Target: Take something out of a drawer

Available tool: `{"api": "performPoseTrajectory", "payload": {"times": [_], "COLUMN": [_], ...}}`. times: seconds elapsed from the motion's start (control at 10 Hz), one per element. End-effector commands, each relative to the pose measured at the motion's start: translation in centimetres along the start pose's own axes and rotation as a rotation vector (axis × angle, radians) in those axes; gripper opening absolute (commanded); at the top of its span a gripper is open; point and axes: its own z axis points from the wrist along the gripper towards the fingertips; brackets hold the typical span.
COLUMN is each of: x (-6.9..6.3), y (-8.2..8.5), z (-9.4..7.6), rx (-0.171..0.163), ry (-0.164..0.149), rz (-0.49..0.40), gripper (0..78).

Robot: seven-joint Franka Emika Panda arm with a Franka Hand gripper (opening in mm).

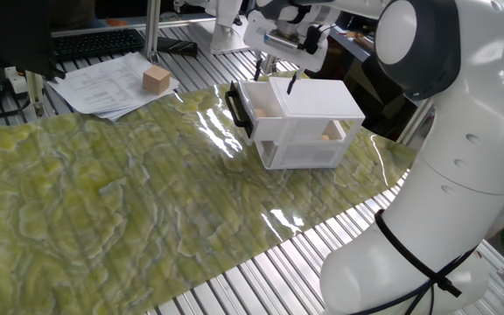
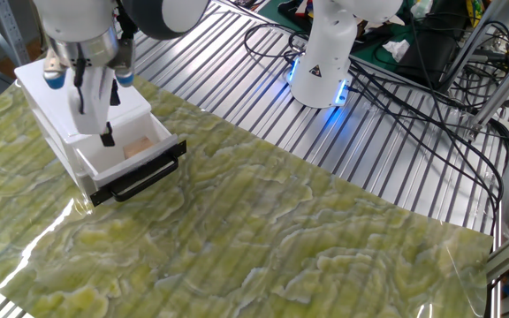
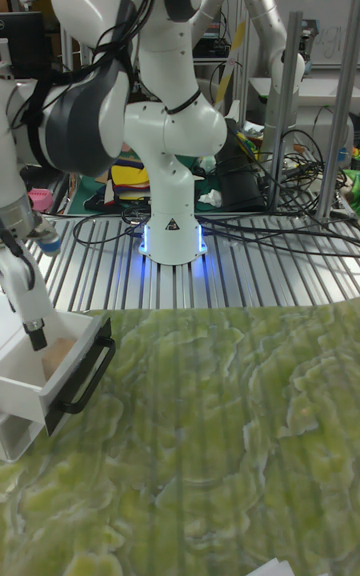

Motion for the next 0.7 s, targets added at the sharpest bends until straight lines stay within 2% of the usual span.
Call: {"api": "performPoseTrajectory", "payload": {"times": [0.1,0.3,0.7], "x": [-0.56,-0.53,0.34], "y": [-0.50,-0.49,-0.16], "z": [-0.06,-0.02,-0.07], "rx": [-0.104,-0.113,-0.144], "ry": [0.008,0.006,0.006], "rz": [0.517,0.582,0.791], "gripper": [77.4,77.4,77.4]}}
